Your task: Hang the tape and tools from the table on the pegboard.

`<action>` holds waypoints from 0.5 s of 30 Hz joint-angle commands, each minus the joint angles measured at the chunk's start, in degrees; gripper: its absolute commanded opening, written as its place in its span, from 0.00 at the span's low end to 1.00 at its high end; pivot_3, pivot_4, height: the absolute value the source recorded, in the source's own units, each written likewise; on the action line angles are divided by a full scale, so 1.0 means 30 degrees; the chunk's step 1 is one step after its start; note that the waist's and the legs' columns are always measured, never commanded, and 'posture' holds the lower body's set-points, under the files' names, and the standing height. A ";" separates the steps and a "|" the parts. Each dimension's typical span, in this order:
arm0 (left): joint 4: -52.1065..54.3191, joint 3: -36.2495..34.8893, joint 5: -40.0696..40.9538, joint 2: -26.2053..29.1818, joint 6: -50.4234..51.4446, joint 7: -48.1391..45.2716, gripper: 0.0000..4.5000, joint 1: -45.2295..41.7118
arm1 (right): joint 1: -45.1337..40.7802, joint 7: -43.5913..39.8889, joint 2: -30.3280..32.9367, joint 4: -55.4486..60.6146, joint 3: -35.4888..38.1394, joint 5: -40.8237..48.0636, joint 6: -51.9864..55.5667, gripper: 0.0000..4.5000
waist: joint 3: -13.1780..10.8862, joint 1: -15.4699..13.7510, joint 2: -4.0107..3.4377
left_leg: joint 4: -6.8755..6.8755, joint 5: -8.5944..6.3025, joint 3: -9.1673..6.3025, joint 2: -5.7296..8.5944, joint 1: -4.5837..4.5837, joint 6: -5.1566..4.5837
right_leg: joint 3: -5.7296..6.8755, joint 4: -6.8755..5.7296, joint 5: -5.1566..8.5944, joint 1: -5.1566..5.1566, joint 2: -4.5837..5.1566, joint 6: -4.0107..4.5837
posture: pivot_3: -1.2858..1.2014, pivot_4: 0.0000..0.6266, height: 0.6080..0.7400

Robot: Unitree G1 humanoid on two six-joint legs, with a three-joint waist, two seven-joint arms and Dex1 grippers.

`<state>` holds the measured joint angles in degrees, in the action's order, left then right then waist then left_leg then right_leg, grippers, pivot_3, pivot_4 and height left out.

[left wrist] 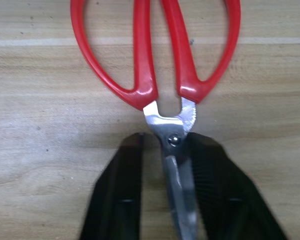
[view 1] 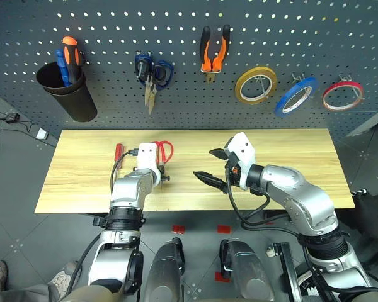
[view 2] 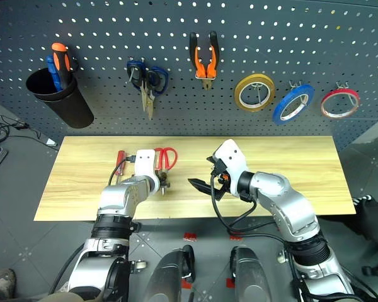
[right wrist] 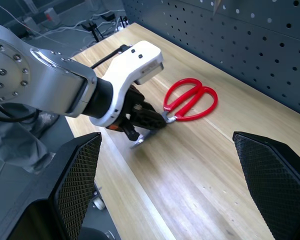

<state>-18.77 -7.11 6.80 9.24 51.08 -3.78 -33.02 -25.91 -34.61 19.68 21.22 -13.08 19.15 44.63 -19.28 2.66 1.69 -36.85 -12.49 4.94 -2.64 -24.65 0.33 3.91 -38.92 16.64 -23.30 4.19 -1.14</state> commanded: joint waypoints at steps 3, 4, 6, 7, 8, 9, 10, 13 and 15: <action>-0.0239 0.0028 0.0425 -0.0148 0.1147 -0.0701 0.07 0.1182 | -0.0001 0.0034 0.0142 0.0849 0.0222 0.0223 -0.0148 1.00 | 0.0000 0.0014 0.0000 | 0.0001 0.0000 -0.0001 -0.0001 0.0000 0.0001 | 0.0001 0.0000 0.0000 0.0000 -0.0001 -0.0001 | 0.45 0.59 1.00; 0.0340 0.0136 0.0457 -0.0038 0.0980 -0.0945 0.07 0.1351 | -0.0008 0.0063 0.0161 0.0841 0.0233 0.0178 -0.0207 1.00 | 0.0000 0.0021 0.0000 | 0.0001 0.0000 0.0000 -0.0001 0.0000 0.0001 | -0.0001 0.0001 0.0000 0.0000 -0.0001 -0.0001 | 0.45 0.59 1.00; 0.1175 0.0342 0.0452 0.0123 0.0738 -0.1325 0.07 0.1604 | -0.0025 0.0080 0.0196 0.0820 0.0244 0.0117 -0.0327 1.00 | 0.0000 0.0052 0.0000 | 0.0007 -0.0001 0.0002 -0.0001 0.0000 0.0002 | -0.0003 0.0008 0.0001 0.0000 -0.0001 -0.0001 | 0.45 0.58 1.00; 0.1719 0.0523 0.0380 0.0232 0.0319 -0.1552 0.07 0.1808 | -0.0042 0.0088 0.0231 0.0837 0.0235 0.0054 -0.0436 1.00 | -0.0001 0.0066 0.0000 | 0.0012 -0.0001 0.0003 -0.0001 -0.0001 0.0003 | -0.0001 0.0014 0.0001 -0.0001 -0.0001 -0.0001 | 0.45 0.58 1.00; 0.2978 0.1012 0.0182 0.0599 -0.0363 -0.2031 0.07 0.2296 | -0.0083 0.0115 0.0374 0.0955 0.0147 -0.0276 -0.0933 1.00 | -0.0001 0.0079 0.0000 | 0.0018 -0.0001 0.0003 -0.0001 -0.0001 0.0004 | 0.0001 0.0018 0.0001 -0.0004 -0.0001 -0.0001 | 0.45 0.58 1.00; 0.3879 0.1370 0.0030 0.0850 -0.0868 -0.2372 0.07 0.2656 | -0.0101 0.0121 0.0490 0.1022 0.0088 -0.0519 -0.1328 1.00 | -0.0003 0.0102 0.0002 | 0.0024 -0.0002 0.0003 -0.0002 -0.0004 0.0005 | 0.0000 0.0022 0.0001 -0.0007 -0.0001 -0.0001 | 0.44 0.58 1.00; 0.5387 0.2131 -0.0321 0.1581 -0.1649 -0.3011 0.07 0.3345 | -0.0122 0.0192 0.0697 0.1240 -0.0012 -0.1029 -0.2123 1.00 | -0.0006 0.0129 0.0000 | 0.0034 -0.0002 0.0004 -0.0005 -0.0012 0.0007 | -0.0002 0.0031 0.0001 -0.0016 -0.0001 -0.0001 | 0.44 0.58 1.00; 0.8348 0.3095 -0.0792 0.2773 -0.2893 -0.3736 0.07 0.4906 | 0.0056 0.0434 0.0953 0.1711 0.0082 -0.2042 -0.4473 1.00 | -0.0027 0.0183 0.0014 | 0.0057 -0.0002 0.0017 -0.0008 -0.0054 0.0015 | -0.0012 0.0045 0.0001 -0.0075 -0.0001 0.0000 | 0.44 0.57 1.00; 0.9883 0.3048 -0.0944 0.3182 -0.3268 -0.3627 0.07 0.5777 | 0.0240 0.0518 0.0892 0.2124 0.0404 -0.2272 -0.5951 1.00 | -0.0032 0.0192 0.0011 | 0.0080 -0.0003 0.0020 -0.0015 -0.0056 0.0019 | -0.0012 0.0061 0.0002 -0.0084 -0.0002 0.0001 | 0.44 0.57 1.00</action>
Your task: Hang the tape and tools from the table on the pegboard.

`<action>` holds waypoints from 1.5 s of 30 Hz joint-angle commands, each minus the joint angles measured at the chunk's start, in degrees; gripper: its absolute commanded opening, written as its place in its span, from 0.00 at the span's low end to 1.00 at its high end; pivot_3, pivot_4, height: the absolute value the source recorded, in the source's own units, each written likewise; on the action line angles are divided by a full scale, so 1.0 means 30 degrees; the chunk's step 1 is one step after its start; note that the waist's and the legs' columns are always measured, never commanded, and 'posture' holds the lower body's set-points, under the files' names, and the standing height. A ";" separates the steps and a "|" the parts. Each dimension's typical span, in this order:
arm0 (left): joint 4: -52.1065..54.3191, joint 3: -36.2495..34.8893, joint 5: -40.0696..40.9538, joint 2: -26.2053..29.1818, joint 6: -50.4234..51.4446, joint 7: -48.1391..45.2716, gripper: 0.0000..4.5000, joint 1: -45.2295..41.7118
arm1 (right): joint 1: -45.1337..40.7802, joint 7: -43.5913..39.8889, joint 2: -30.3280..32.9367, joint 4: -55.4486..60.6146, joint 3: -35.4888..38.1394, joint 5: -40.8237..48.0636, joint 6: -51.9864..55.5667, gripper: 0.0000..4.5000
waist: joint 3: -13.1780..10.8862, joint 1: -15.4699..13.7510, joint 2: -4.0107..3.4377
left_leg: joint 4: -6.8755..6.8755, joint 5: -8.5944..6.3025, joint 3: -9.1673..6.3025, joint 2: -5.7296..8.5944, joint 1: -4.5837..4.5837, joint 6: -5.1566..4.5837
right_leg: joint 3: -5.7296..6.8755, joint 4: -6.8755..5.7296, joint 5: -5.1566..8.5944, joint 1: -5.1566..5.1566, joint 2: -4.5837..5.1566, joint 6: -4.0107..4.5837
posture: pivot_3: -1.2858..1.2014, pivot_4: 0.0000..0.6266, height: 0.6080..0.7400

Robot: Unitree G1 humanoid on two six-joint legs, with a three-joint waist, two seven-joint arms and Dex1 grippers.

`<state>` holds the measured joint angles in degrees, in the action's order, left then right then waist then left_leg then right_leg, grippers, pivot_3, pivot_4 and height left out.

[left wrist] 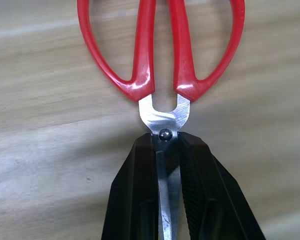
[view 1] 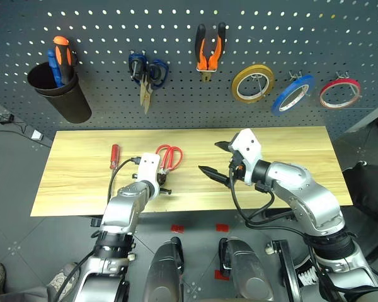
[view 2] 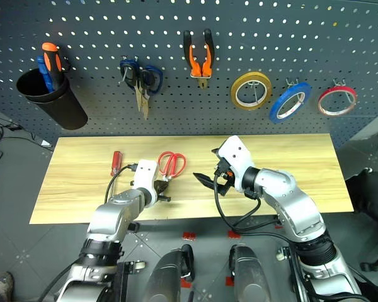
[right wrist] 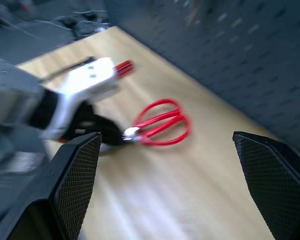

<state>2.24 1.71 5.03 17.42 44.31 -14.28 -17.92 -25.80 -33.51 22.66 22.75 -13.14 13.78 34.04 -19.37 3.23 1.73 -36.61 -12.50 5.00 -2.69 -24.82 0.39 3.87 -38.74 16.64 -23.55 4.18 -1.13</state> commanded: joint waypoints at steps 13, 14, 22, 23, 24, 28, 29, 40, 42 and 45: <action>1.0176 -0.1416 -0.4205 0.2304 -0.9544 0.1737 0.07 0.4801 | -0.0101 -0.1165 0.0082 0.3218 0.1392 0.0510 -0.5432 1.00 | -0.0003 0.0017 0.0000 | 0.0097 -0.0008 0.0014 0.0007 -0.0001 -0.0012 | 0.0003 0.0117 -0.0002 0.0012 0.0009 0.0003 | 0.45 0.55 1.00; 1.0487 -0.1478 -0.4428 0.2336 -0.9845 0.1757 0.07 0.4965 | -0.0163 -0.1197 0.0115 0.3107 0.1399 0.0426 -0.5647 1.00 | -0.0003 0.0016 0.0000 | 0.0104 -0.0008 0.0014 0.0008 -0.0001 -0.0012 | 0.0004 0.0120 -0.0002 0.0013 0.0009 0.0003 | 0.45 0.54 1.00; 1.1227 -0.2064 -0.4938 0.2037 -1.0061 0.1818 0.07 0.4456 | -0.0793 -0.1145 -0.0124 0.2172 0.1424 0.0406 -0.6389 1.00 | -0.0003 0.0005 0.0001 | 0.0118 -0.0006 0.0009 0.0008 0.0000 -0.0014 | 0.0020 0.0136 -0.0002 0.0019 0.0001 0.0003 | 0.46 0.51 1.00; 1.0934 -0.2136 -0.4937 0.2000 -0.9875 0.1859 0.07 0.4108 | -0.0949 -0.1081 -0.0234 0.2036 0.1477 0.0502 -0.6328 1.00 | -0.0002 0.0005 0.0001 | 0.0118 -0.0006 0.0007 0.0008 0.0000 -0.0014 | 0.0023 0.0134 -0.0002 0.0019 0.0000 0.0002 | 0.46 0.51 1.00; 1.0636 -0.2169 -0.4947 0.1999 -0.9809 0.1856 0.07 0.3795 | -0.1099 -0.1038 -0.0317 0.1921 0.1512 0.0569 -0.6266 1.00 | -0.0002 0.0004 0.0002 | 0.0116 -0.0006 0.0007 0.0008 0.0000 -0.0014 | 0.0023 0.0133 -0.0002 0.0019 -0.0001 0.0002 | 0.46 0.51 1.00; 0.8979 -0.2095 -0.5064 0.2159 -0.9962 0.1657 0.07 0.2536 | -0.1936 -0.0872 -0.0760 0.1366 0.1709 0.0884 -0.5981 1.00 | -0.0002 0.0004 0.0003 | 0.0109 -0.0004 0.0004 0.0012 0.0000 -0.0013 | 0.0027 0.0110 -0.0002 0.0019 -0.0004 0.0002 | 0.46 0.51 1.00; 0.8365 -0.1983 -0.5039 0.2238 -1.0079 0.1491 0.07 0.2135 | -0.2306 -0.0797 -0.0948 0.1135 0.1815 0.1031 -0.5879 1.00 | -0.0002 0.0015 0.0002 | 0.0105 -0.0003 0.0006 0.0012 0.0000 -0.0013 | 0.0027 0.0103 -0.0002 0.0018 -0.0004 0.0002 | 0.46 0.51 1.00; 0.4208 -0.1117 -0.4345 0.2152 -1.0228 0.0083 0.07 0.0327 | -0.3819 -0.0744 -0.1556 0.0062 0.2112 0.1488 -0.5663 1.00 | -0.0001 0.0016 0.0002 | 0.0067 -0.0001 0.0007 0.0008 0.0001 -0.0012 | 0.0028 0.0059 -0.0003 0.0013 0.0000 0.0003 | 0.46 0.52 1.00; 0.3760 -0.1336 -0.4041 0.1700 -0.9614 0.0340 0.07 0.0166 | -0.3891 -0.0696 -0.1686 0.0017 0.2038 0.1513 -0.5588 1.00 | -0.0001 -0.0003 0.0002 | 0.0034 -0.0001 0.0000 0.0006 0.0002 -0.0012 | 0.0031 0.0040 -0.0003 0.0022 0.0001 0.0003 | 0.45 0.53 1.00; 0.3779 -0.1454 -0.3887 0.1376 -0.9180 0.0383 0.28 0.0256 | -0.3588 -0.0818 -0.1731 0.0135 0.1741 0.1347 -0.5496 1.00 | -0.0001 0.0008 0.0002 | -0.0039 -0.0005 -0.0023 0.0006 0.0002 -0.0016 | 0.0040 0.0011 -0.0003 0.0054 0.0001 0.0003 | 0.45 0.53 1.00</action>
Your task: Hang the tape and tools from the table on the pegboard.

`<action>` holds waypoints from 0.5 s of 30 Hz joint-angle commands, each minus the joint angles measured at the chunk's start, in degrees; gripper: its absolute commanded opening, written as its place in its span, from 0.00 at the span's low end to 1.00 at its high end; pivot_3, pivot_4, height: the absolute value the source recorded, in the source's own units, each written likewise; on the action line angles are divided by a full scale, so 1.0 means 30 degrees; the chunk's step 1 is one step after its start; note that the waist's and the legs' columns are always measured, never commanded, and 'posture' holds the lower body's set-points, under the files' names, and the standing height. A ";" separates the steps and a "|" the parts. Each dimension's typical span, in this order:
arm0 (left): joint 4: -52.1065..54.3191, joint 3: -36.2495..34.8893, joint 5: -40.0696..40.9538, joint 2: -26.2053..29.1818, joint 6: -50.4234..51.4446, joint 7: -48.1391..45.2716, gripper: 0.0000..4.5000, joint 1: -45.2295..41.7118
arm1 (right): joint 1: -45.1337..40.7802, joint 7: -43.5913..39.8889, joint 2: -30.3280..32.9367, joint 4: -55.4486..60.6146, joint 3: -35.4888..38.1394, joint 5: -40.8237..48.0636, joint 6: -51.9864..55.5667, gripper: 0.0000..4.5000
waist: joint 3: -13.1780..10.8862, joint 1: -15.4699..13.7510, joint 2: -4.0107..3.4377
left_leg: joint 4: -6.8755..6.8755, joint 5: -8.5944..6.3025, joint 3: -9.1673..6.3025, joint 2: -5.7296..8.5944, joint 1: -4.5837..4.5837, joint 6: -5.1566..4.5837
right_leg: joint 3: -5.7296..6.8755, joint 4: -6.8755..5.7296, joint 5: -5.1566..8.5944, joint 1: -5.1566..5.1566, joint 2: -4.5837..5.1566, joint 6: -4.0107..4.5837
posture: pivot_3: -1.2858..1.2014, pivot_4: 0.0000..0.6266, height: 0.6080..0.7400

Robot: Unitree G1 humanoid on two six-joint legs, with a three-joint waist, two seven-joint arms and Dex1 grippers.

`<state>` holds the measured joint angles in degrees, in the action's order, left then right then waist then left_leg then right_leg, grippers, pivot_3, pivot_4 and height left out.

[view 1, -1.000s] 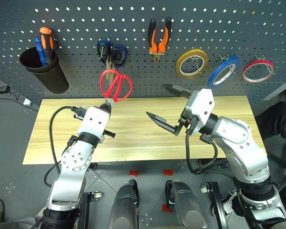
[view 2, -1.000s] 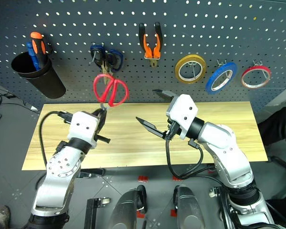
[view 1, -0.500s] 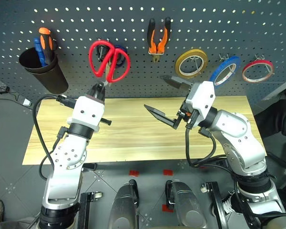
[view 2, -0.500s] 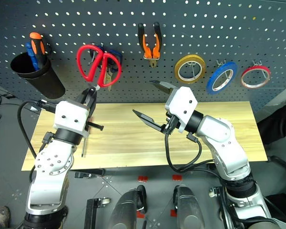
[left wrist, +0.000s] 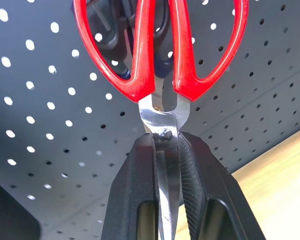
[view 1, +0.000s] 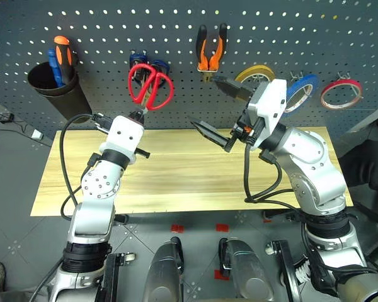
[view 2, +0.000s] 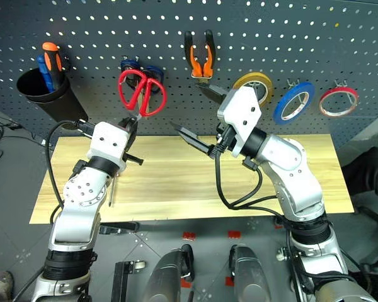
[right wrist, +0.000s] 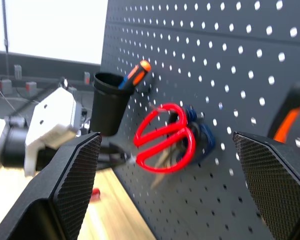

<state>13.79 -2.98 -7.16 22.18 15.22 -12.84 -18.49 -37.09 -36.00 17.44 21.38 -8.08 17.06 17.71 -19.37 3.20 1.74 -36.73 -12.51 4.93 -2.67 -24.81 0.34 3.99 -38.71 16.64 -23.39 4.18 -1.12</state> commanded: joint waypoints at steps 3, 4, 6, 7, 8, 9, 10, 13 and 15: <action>0.0142 -0.0146 0.0383 -0.0450 0.1643 -0.0105 0.49 0.1223 | 0.0922 -0.0158 0.0360 0.0778 -0.0697 -0.0212 0.0575 1.00 | 0.0000 0.0025 0.0000 | -0.0040 -0.0003 0.0002 -0.0002 -0.0001 -0.0005 | -0.0007 -0.0042 0.0000 -0.0006 0.0002 0.0000 | 0.45 0.53 1.00; 0.0174 -0.0294 0.0634 -0.0574 0.2162 -0.0206 0.54 0.1552 | 0.1147 -0.0146 0.0482 0.0829 -0.0944 -0.0321 0.0936 1.00 | 0.0000 0.0026 0.0000 | -0.0040 -0.0002 0.0000 -0.0005 0.0000 -0.0004 | -0.0006 -0.0051 0.0000 -0.0006 0.0001 0.0000 | 0.45 0.53 1.00; 0.0175 -0.0744 0.1086 -0.0772 0.3015 -0.0146 0.69 0.2079 | 0.1456 0.0116 0.0742 0.0858 -0.1539 -0.0775 0.1780 1.00 | -0.0001 0.0060 0.0000 | -0.0038 -0.0002 0.0000 -0.0011 0.0003 -0.0003 | -0.0010 -0.0061 0.0001 -0.0013 -0.0001 0.0001 | 0.45 0.54 1.00; 0.0114 -0.1587 0.1753 -0.1088 0.3206 0.0071 0.76 0.2352 | 0.1707 0.0216 0.0836 0.1044 -0.1935 -0.0793 0.2608 1.00 | -0.0001 0.0095 0.0000 | -0.0040 -0.0001 0.0001 -0.0011 0.0001 -0.0003 | -0.0011 -0.0066 0.0001 -0.0018 -0.0002 0.0001 | 0.45 0.54 1.00; 0.0085 -0.2187 0.2239 -0.1298 0.3325 0.0239 0.76 0.2526 | 0.1873 0.0279 0.0882 0.1200 -0.2194 -0.0790 0.3206 1.00 | 0.0000 0.0113 0.0000 | -0.0043 -0.0001 0.0006 -0.0013 0.0001 -0.0002 | -0.0017 -0.0069 0.0000 -0.0021 -0.0002 0.0001 | 0.45 0.54 1.00; 0.0120 -0.2627 0.2574 -0.1408 0.3550 0.0315 0.76 0.2685 | 0.2005 0.0364 0.0914 0.1408 -0.2363 -0.0753 0.3871 1.00 | -0.0001 0.0109 0.0001 | -0.0048 -0.0001 0.0006 -0.0014 0.0001 -0.0002 | -0.0020 -0.0076 0.0000 -0.0021 -0.0001 0.0001 | 0.46 0.55 1.00; 0.0033 -0.3245 0.3022 -0.1498 0.4010 0.0348 0.76 0.2854 | 0.2136 0.0610 0.0996 0.1604 -0.2674 -0.1007 0.4623 1.00 | -0.0001 0.0088 0.0000 | -0.0056 -0.0001 -0.0003 -0.0021 0.0001 -0.0002 | -0.0009 -0.0080 0.0000 -0.0021 -0.0003 0.0001 | 0.46 0.55 1.00; -0.0669 -0.4827 0.4380 -0.1112 0.5305 -0.0129 0.76 0.3112 | 0.2461 0.1595 0.0545 0.2288 -0.3045 -0.0551 0.7796 1.00 | -0.0001 0.0087 0.0000 | -0.0056 -0.0001 -0.0007 -0.0021 0.0002 -0.0003 | -0.0010 -0.0085 0.0000 -0.0020 -0.0005 0.0001 | 0.46 0.57 1.00; -0.1672 -0.5556 0.5224 -0.0455 0.6402 -0.0793 0.76 0.2877 | 0.2180 0.2006 -0.0177 0.2615 -0.3256 -0.0020 0.9347 1.00 | -0.0001 0.0068 -0.0001 | -0.0058 -0.0002 -0.0007 -0.0020 0.0002 -0.0004 | -0.0013 -0.0086 0.0000 -0.0019 -0.0005 0.0001 | 0.46 0.59 1.00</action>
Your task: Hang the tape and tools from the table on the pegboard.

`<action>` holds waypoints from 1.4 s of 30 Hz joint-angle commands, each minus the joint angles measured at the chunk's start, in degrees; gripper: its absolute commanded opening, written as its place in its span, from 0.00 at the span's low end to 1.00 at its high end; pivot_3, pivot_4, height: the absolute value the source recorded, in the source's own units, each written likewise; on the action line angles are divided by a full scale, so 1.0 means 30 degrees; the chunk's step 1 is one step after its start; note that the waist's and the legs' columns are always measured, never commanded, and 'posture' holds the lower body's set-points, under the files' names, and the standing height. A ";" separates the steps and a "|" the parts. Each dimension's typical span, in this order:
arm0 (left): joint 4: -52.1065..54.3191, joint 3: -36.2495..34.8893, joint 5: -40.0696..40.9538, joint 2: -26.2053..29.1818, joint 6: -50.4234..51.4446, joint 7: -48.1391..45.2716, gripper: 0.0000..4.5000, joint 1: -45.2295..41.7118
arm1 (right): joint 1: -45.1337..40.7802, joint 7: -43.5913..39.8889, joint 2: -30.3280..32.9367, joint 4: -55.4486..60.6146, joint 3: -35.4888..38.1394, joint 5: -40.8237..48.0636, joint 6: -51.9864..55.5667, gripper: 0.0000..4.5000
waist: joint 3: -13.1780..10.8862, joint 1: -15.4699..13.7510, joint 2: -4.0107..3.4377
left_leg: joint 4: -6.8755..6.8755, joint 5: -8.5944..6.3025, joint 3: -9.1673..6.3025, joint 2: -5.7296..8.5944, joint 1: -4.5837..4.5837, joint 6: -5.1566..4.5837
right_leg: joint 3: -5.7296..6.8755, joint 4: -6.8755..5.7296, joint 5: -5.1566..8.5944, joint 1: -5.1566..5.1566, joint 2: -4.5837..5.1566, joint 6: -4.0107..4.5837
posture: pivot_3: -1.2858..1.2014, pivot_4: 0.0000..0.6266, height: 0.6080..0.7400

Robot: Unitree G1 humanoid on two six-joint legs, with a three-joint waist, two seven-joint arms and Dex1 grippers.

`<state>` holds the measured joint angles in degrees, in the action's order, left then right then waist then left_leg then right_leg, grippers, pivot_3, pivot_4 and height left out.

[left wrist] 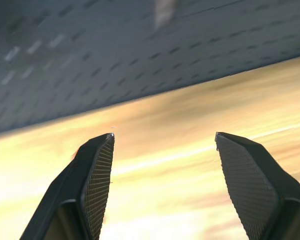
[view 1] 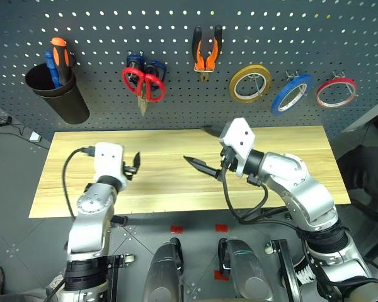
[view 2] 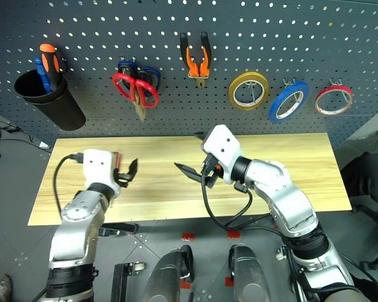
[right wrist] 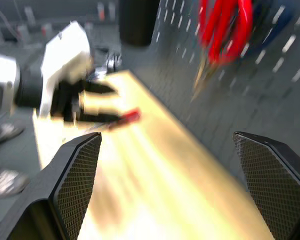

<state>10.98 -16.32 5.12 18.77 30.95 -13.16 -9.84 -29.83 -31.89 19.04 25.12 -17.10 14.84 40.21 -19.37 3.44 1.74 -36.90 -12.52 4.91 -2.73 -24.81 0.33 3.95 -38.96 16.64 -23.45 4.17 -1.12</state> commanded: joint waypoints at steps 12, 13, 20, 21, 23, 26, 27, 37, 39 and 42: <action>-0.8314 -0.2006 0.2460 0.3886 0.2384 -0.1506 0.76 -0.4555 | -0.3576 0.1799 -0.3599 0.0449 -0.0774 0.1261 0.6244 1.00 | -0.1063 -0.0168 0.0092 | 0.0007 -0.0001 -0.0003 0.0012 -0.0005 -0.0003 | 0.0003 -0.0009 -0.0003 -0.0042 0.0007 0.0007 | 0.46 0.75 1.00; -0.8792 -0.1915 0.2502 0.4004 0.2570 -0.1558 0.76 -0.4923 | -0.3697 0.1809 -0.3639 0.0424 -0.0737 0.1259 0.6372 1.00 | -0.1167 -0.0169 0.0087 | 0.0008 0.0000 -0.0001 0.0010 -0.0007 -0.0001 | 0.0005 -0.0009 -0.0003 -0.0048 0.0007 0.0008 | 0.46 0.77 1.00; -1.2611 -0.0498 0.2035 0.4633 0.1643 -0.2396 0.76 -0.7012 | -0.4199 0.1905 -0.3522 0.0326 -0.0563 0.1345 0.6940 1.00 | -0.1715 -0.0100 0.0120 | 0.0030 0.0002 0.0072 0.0007 -0.0052 0.0003 | -0.0016 -0.0001 0.0003 -0.0136 0.0028 0.0014 | 0.46 0.82 1.00; -1.3329 -0.0185 0.1936 0.4684 0.1502 -0.2621 0.76 -0.7427 | -0.4321 0.1930 -0.3524 0.0268 -0.0549 0.1338 0.6991 1.00 | -0.1792 -0.0099 0.0123 | 0.0033 0.0002 0.0079 0.0004 -0.0051 0.0003 | -0.0018 -0.0002 0.0006 -0.0141 0.0029 0.0019 | 0.46 0.82 1.00; -1.4562 0.0227 0.1684 0.4827 0.1068 -0.2816 0.76 -0.8097 | -0.4498 0.1958 -0.3515 0.0263 -0.0520 0.1368 0.7116 1.00 | -0.1876 -0.0088 0.0122 | 0.0035 0.0006 0.0091 0.0001 -0.0052 0.0008 | -0.0017 -0.0035 0.0010 -0.0174 0.0029 0.0024 | 0.46 0.82 1.00; -1.5454 0.0538 0.1434 0.5067 0.0611 -0.2876 0.72 -0.8495 | -0.4592 0.1936 -0.3430 0.0341 -0.0490 0.1449 0.7230 1.00 | -0.1885 -0.0018 0.0119 | 0.0032 0.0007 0.0131 -0.0001 -0.0050 0.0009 | -0.0024 -0.0040 0.0010 -0.0187 0.0029 0.0023 | 0.46 0.80 1.00; -1.5580 0.0541 0.1412 0.5157 0.0577 -0.2889 0.67 -0.8520 | -0.4628 0.1894 -0.3351 0.0346 -0.0472 0.1473 0.7235 1.00 | -0.1885 -0.0005 0.0119 | 0.0037 0.0007 0.0167 -0.0001 -0.0048 0.0008 | -0.0028 -0.0041 0.0011 -0.0197 0.0031 0.0022 | 0.46 0.79 1.00; -1.4550 0.0698 0.1371 0.5719 -0.0387 -0.3710 0.19 -0.7097 | -0.5095 0.1572 -0.2505 -0.0577 -0.0643 0.1030 0.5829 1.00 | -0.1856 -0.0006 0.0146 | 0.0053 0.0007 0.0197 -0.0003 -0.0048 0.0011 | -0.0027 -0.0031 0.0010 -0.0207 0.0041 0.0021 | 0.45 0.68 1.00; -1.4037 0.0751 0.1265 0.5941 -0.0679 -0.3815 0.19 -0.6583 | -0.4978 0.1291 -0.1980 -0.0525 -0.0924 0.0605 0.4734 1.00 | -0.1839 -0.0002 0.0155 | 0.0051 0.0008 0.0195 -0.0005 -0.0049 0.0012 | -0.0025 -0.0032 0.0010 -0.0207 0.0040 0.0021 | 0.45 0.63 1.00; -1.1397 0.0759 0.1042 0.6443 -0.1918 -0.4158 0.19 -0.4824 | -0.3867 0.0057 -0.0959 0.0448 -0.1025 0.0556 0.2286 1.00 | -0.1780 -0.0016 0.0226 | 0.0060 0.0007 0.0199 -0.0001 -0.0053 0.0016 | -0.0018 -0.0020 0.0009 -0.0209 0.0041 0.0020 | 0.46 0.59 1.00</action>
<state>-28.23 -13.77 8.90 36.46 27.66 -24.86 -26.95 -43.28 -29.21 15.91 22.57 -20.08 16.31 51.96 -24.71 3.39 2.42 -36.71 -12.50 5.50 -2.74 -24.98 0.38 3.91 -39.00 16.66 -24.07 4.30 -1.06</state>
